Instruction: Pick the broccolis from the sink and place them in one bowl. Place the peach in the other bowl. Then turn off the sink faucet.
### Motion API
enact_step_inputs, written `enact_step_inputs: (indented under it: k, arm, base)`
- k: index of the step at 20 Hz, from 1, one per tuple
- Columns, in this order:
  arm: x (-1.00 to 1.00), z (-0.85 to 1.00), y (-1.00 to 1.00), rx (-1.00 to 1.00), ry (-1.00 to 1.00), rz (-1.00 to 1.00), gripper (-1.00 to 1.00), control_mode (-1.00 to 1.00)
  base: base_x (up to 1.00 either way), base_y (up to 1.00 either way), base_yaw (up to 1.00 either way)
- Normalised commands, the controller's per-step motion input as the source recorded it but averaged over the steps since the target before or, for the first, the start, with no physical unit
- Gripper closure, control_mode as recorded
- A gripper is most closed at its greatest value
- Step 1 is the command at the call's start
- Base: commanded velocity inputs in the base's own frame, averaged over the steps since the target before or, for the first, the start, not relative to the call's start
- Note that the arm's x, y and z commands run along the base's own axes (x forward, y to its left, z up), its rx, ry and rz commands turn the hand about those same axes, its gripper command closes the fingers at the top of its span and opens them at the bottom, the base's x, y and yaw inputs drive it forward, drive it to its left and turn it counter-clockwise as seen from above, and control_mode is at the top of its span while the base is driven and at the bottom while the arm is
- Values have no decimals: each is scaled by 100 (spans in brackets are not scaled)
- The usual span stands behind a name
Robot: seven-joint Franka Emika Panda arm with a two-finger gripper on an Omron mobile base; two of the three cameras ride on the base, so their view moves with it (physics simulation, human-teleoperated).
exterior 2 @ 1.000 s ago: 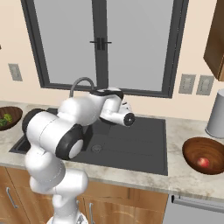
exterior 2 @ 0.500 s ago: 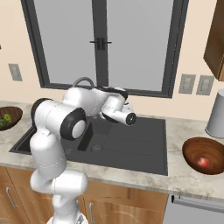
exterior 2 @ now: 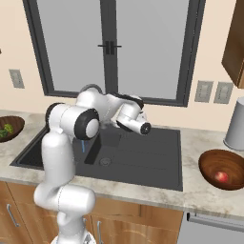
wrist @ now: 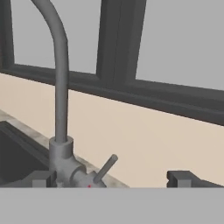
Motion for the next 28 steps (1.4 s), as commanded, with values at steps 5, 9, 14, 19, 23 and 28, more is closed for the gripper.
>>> enact_step_inputs:
  k: [5, 9, 14, 19, 23, 28]
  arm:
    - [36, -21, -6, 2, 0, 0, -100, -100]
    - [9, -18, 0, 0, 0, 0, -100, -100]
    - [9, -6, 8, 0, 0, 0, -100, -100]
    - [8, 0, 26, 0, 1, 0, -100, -100]
    - [20, 0, 18, 0, 1, 0, -100, -100]
    - [42, 0, 0, 0, 1, 0, -100, -100]
  base:
    - [0, 0, 0]
    - [0, 0, 0]
    - [0, 0, 0]
    - [0, 0, 0]
    - [0, 0, 0]
    - [0, 0, 0]
